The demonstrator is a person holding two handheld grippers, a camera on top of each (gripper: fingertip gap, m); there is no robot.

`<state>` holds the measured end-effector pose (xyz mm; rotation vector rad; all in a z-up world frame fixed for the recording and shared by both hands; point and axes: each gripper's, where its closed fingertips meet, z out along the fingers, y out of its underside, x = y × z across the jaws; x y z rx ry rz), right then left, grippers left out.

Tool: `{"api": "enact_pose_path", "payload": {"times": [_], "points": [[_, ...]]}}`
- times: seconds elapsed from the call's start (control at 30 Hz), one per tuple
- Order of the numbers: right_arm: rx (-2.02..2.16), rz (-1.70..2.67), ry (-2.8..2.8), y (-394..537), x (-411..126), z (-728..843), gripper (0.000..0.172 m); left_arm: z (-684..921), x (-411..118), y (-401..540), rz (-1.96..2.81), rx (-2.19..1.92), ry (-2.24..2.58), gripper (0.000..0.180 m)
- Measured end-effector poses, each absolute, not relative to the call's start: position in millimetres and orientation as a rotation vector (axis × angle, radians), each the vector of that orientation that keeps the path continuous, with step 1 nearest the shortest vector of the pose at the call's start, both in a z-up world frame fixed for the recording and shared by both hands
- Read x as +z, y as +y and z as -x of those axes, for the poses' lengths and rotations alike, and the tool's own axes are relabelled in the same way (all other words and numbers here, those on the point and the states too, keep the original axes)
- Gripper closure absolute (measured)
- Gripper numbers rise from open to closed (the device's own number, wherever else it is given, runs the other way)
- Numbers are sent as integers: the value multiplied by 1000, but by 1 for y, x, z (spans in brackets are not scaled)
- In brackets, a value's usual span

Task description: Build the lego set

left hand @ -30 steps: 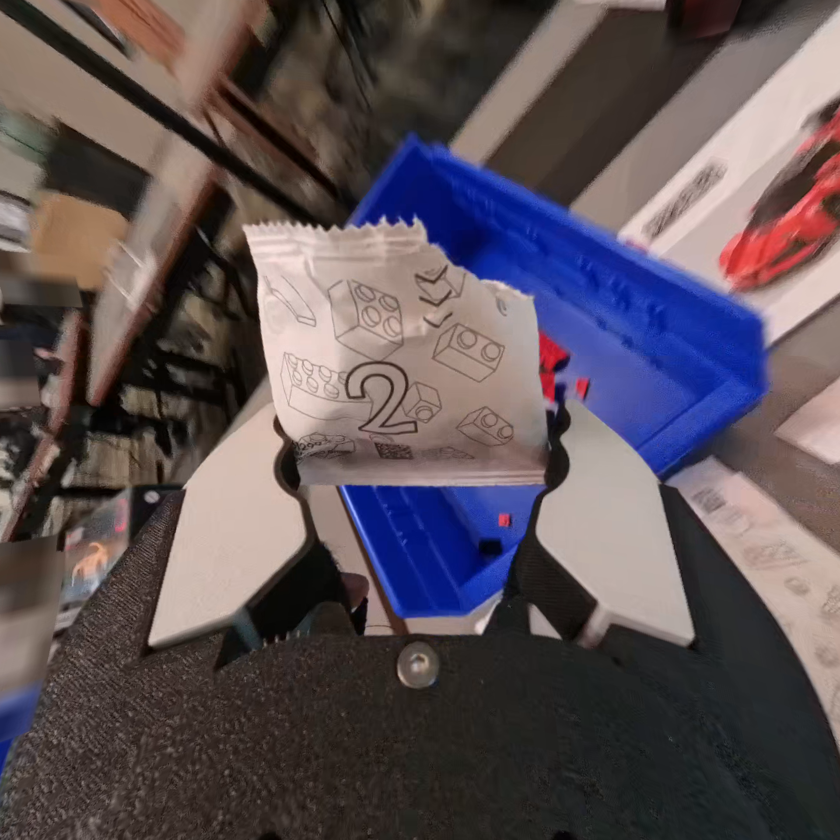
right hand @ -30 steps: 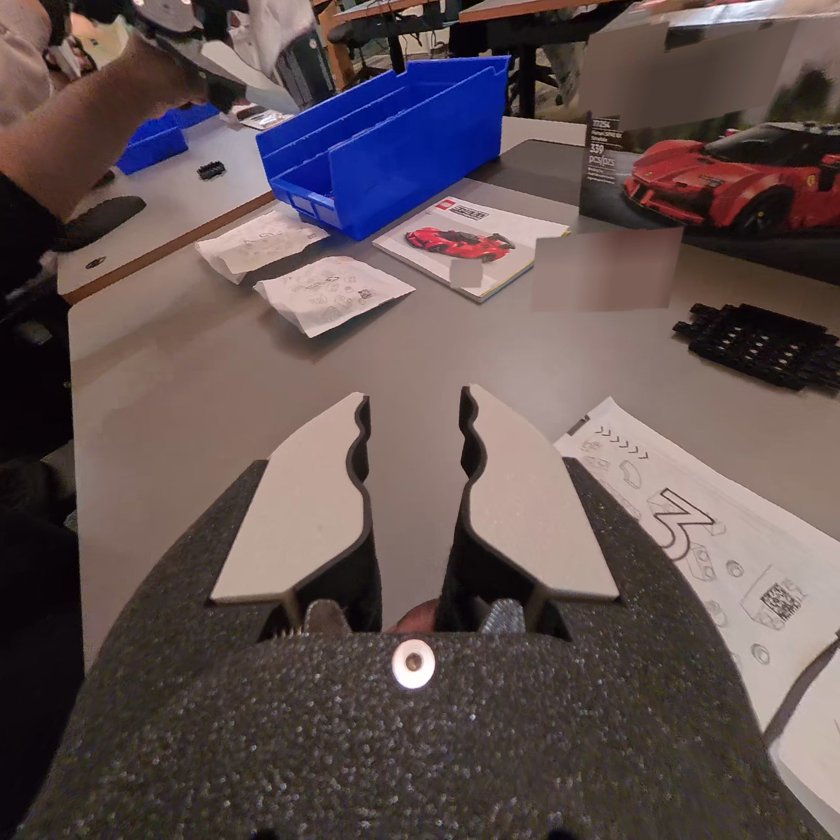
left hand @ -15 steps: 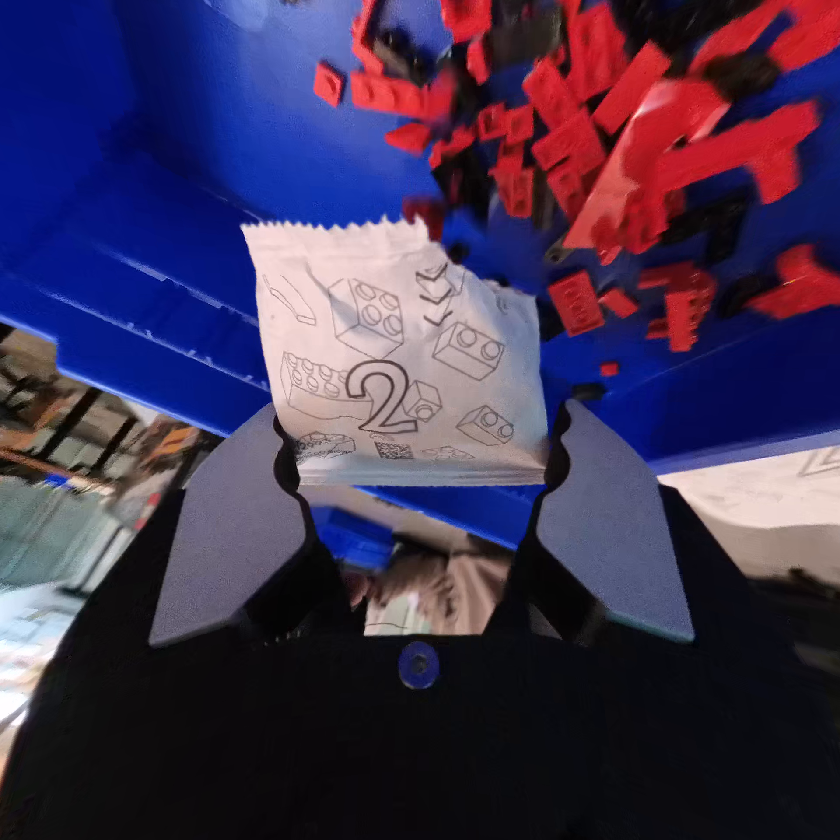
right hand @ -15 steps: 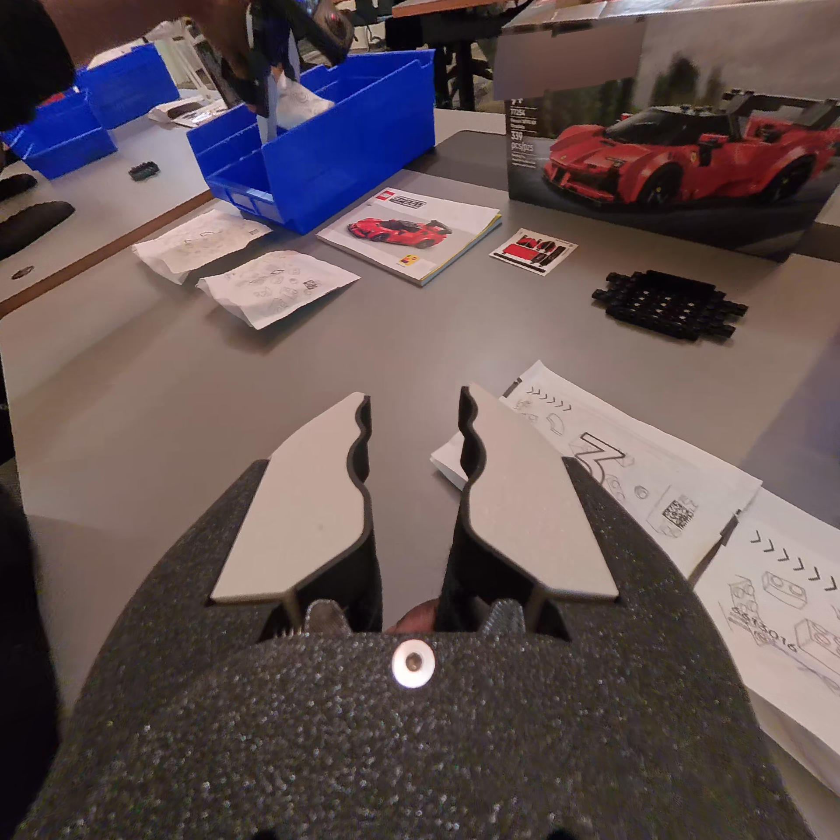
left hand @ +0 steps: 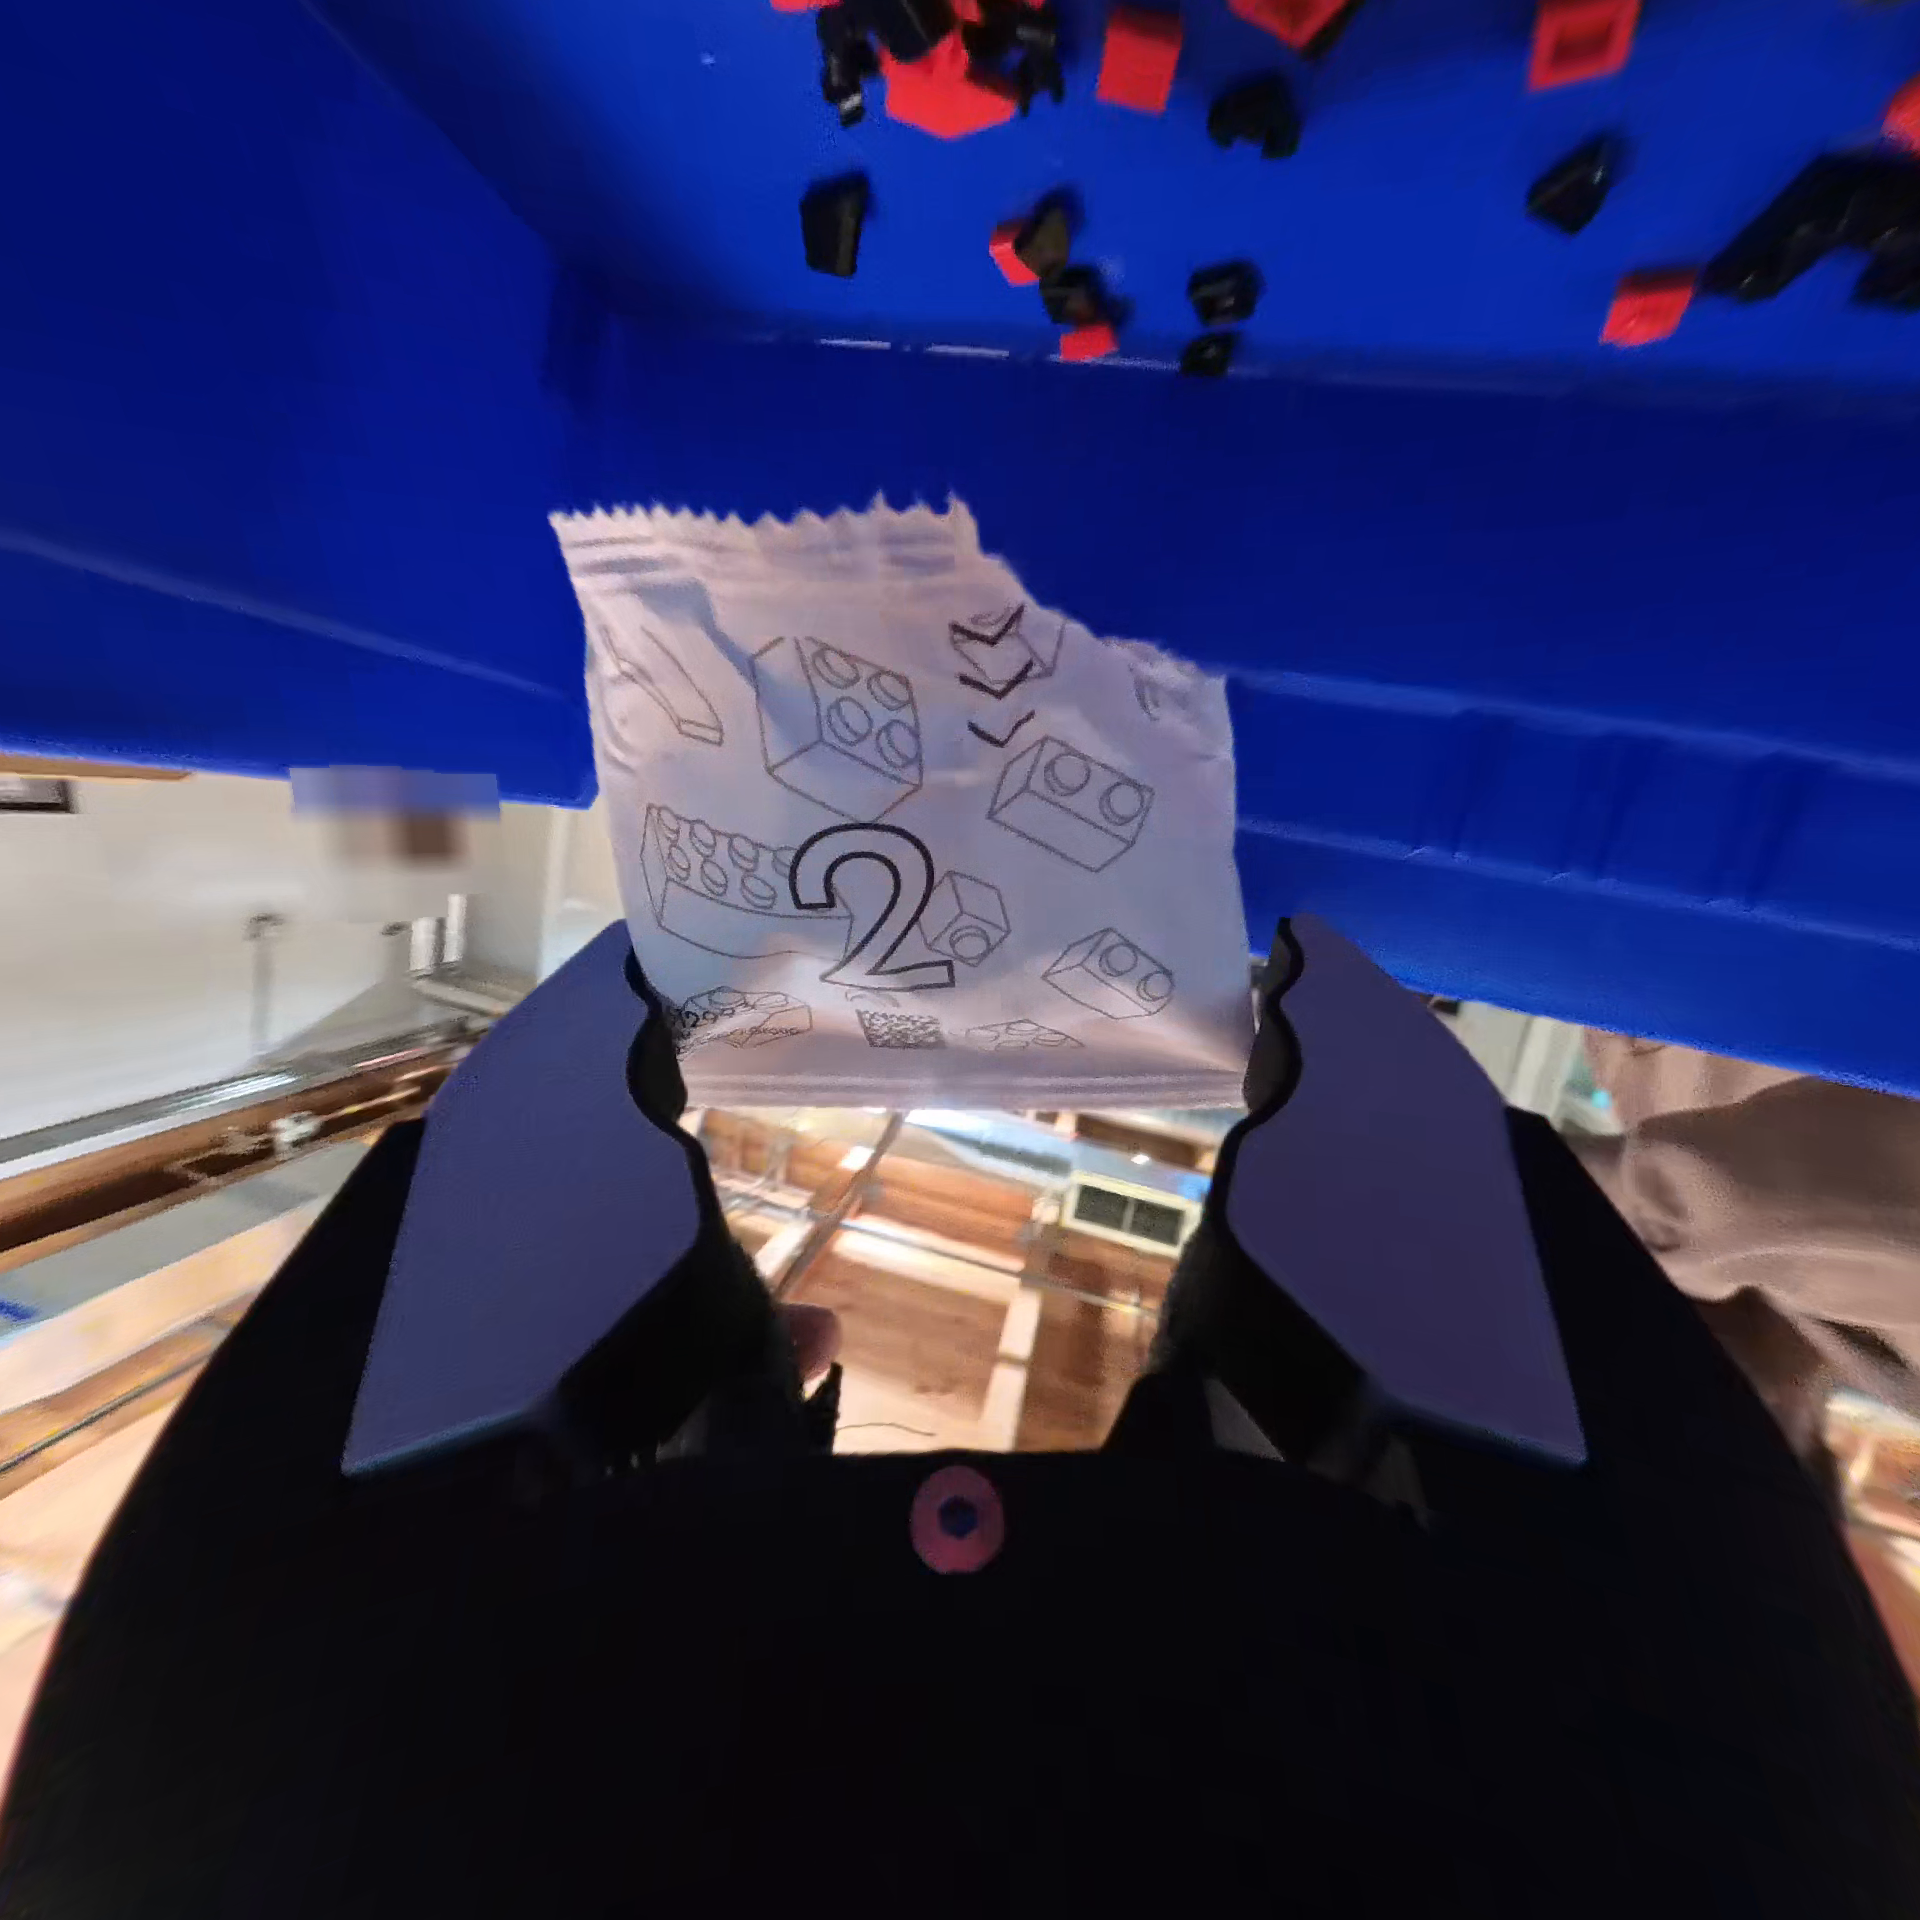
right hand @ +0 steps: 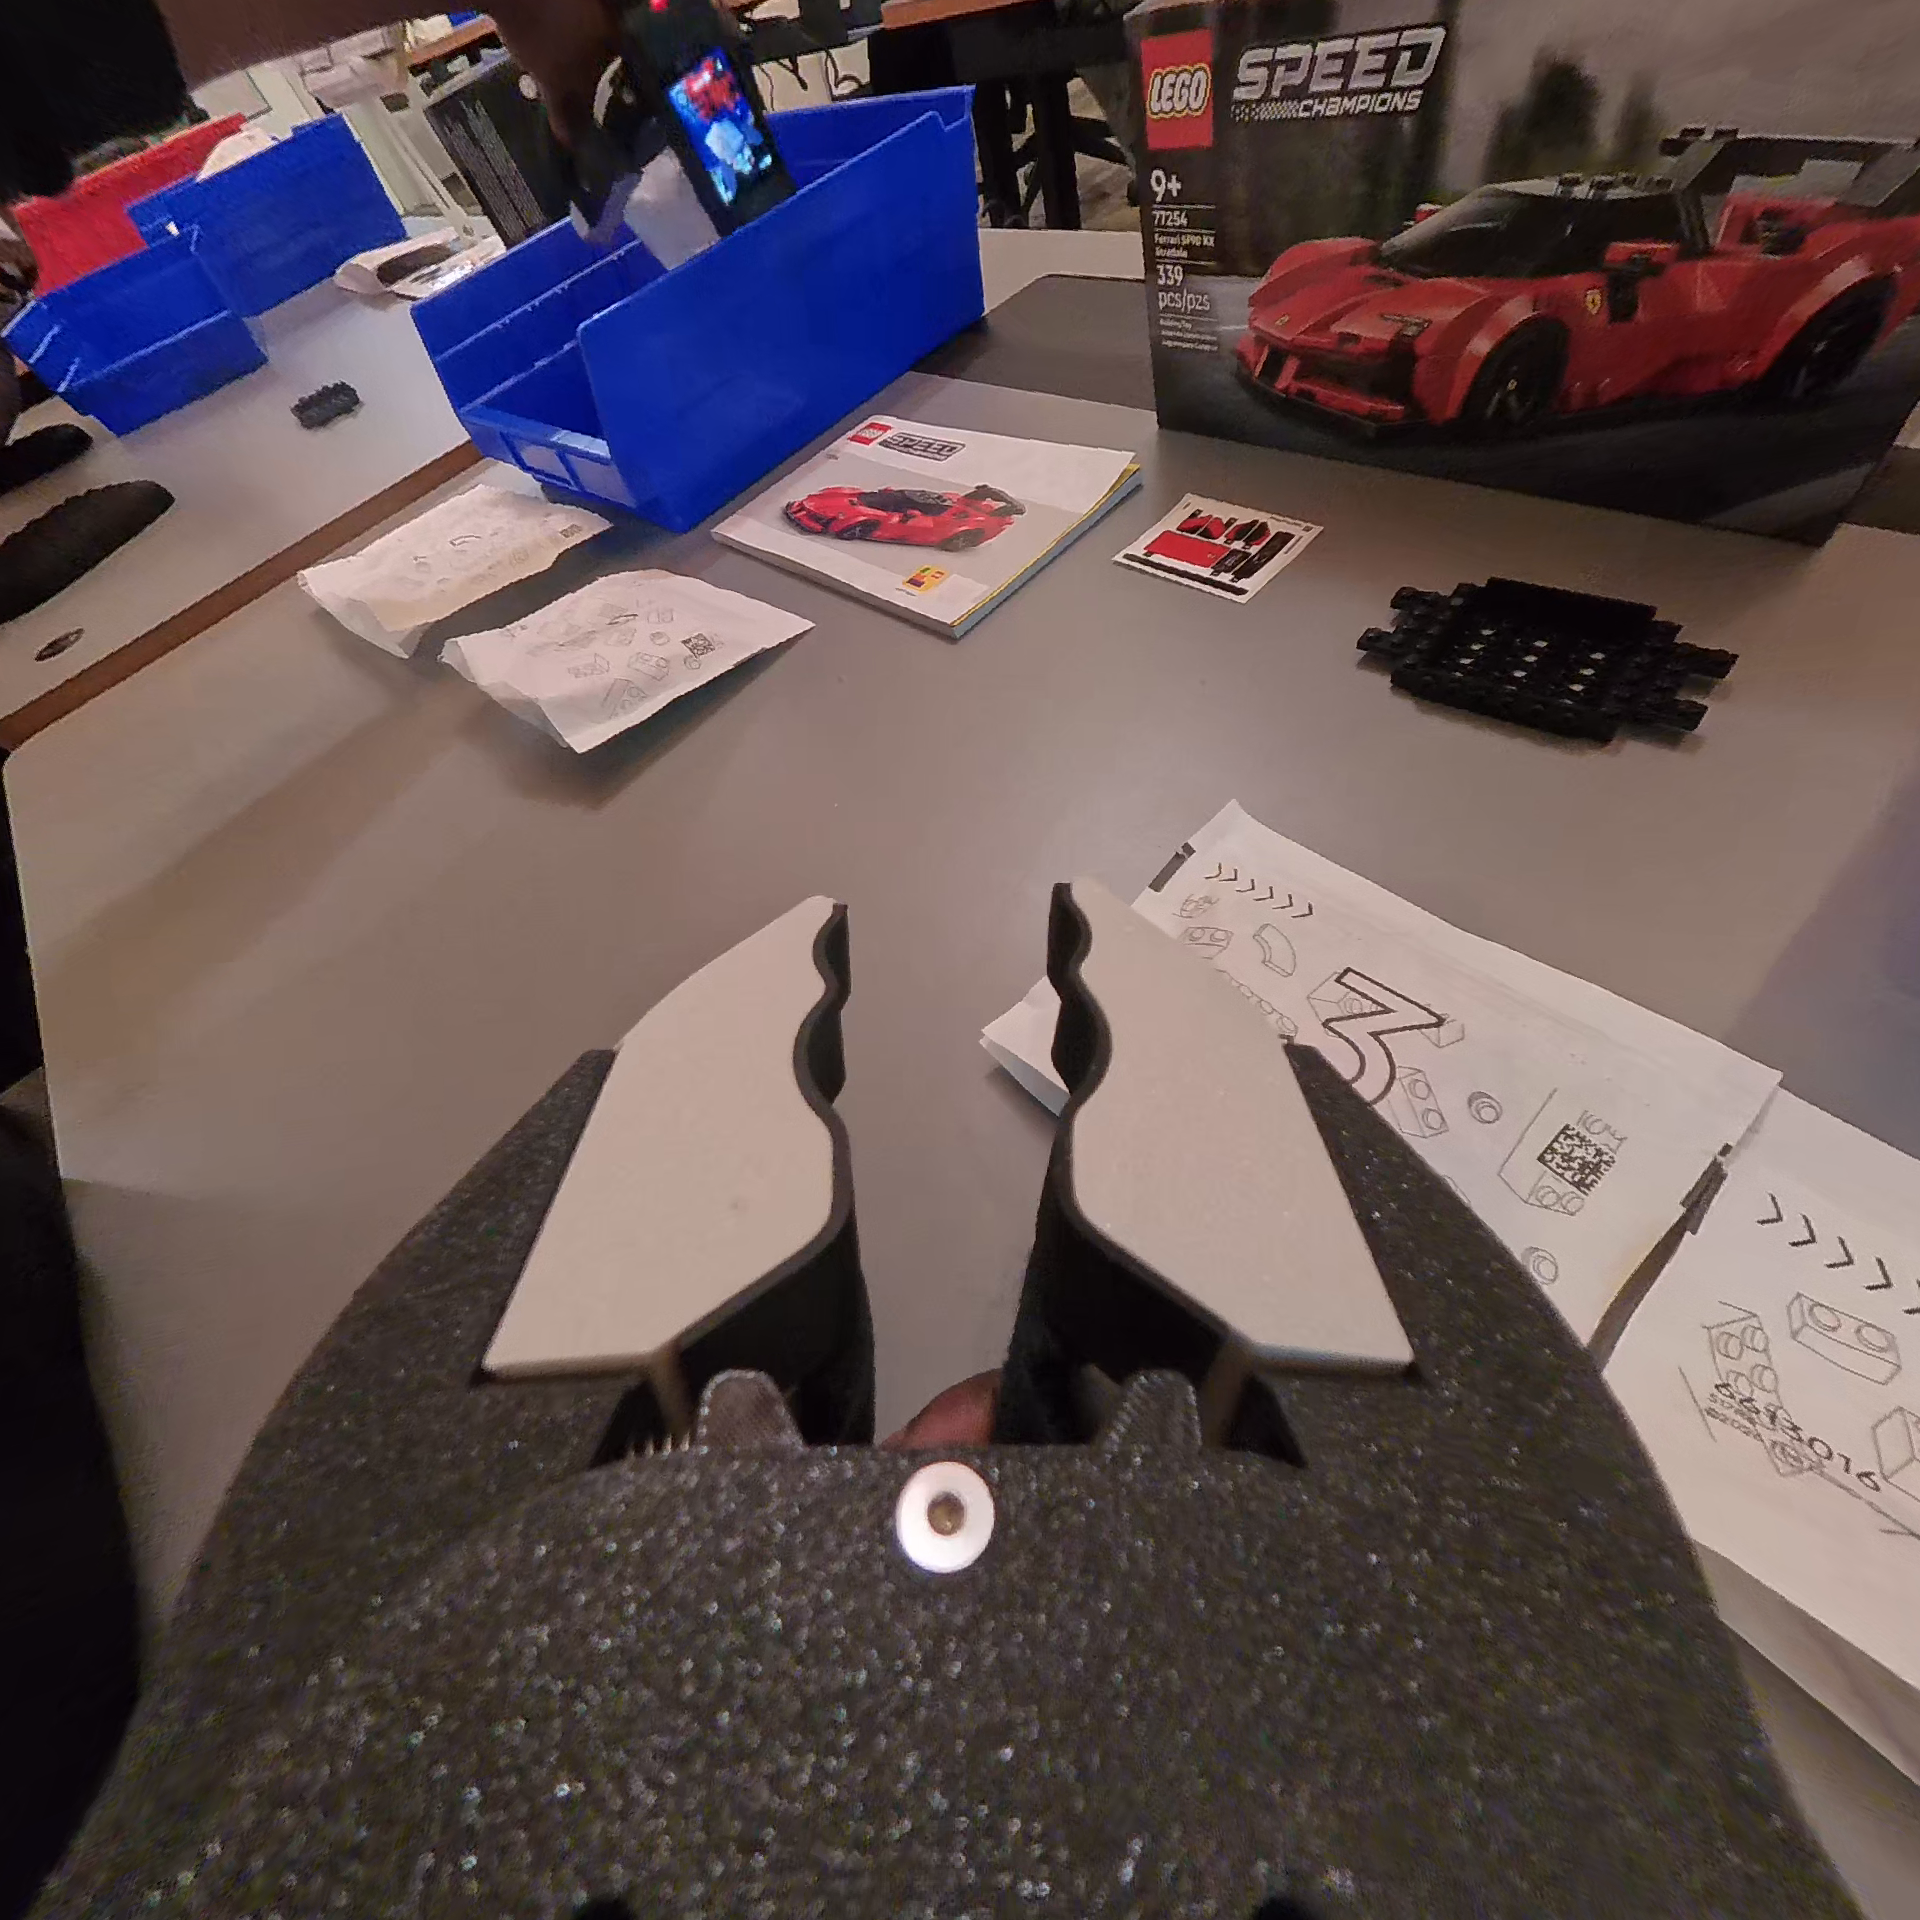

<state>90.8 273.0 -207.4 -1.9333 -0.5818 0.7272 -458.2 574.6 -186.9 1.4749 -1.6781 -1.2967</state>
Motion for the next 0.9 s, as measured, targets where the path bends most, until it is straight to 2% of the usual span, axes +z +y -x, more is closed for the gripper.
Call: {"api": "enact_pose_path", "payload": {"times": [0.13,0.3,0.47,0.6,0.7,0.83,0.9], "points": [[730,1928,-588,273,-206,-89,135,460,-190,565,-1507,-1243,-1656,73],[737,1927,-597,274,-206,-86,135,475,-166,563,-1480,-1296,-1591,74],[751,1929,-611,273,-207,-80,135,466,-170,553,-1918,-1122,-1596,74],[757,1925,-624,270,-206,-79,135,415,-177,548,-2744,-554,-1705,75],[800,1916,-634,268,-205,-75,135,356,-145,531,-3154,47,-2041,75],[883,1861,-710,264,-194,-58,134,286,-81,464,-3253,667,-2660,75],[955,1808,-791,257,-184,-42,134,257,-60,424,-3229,620,-2975,75]]}}
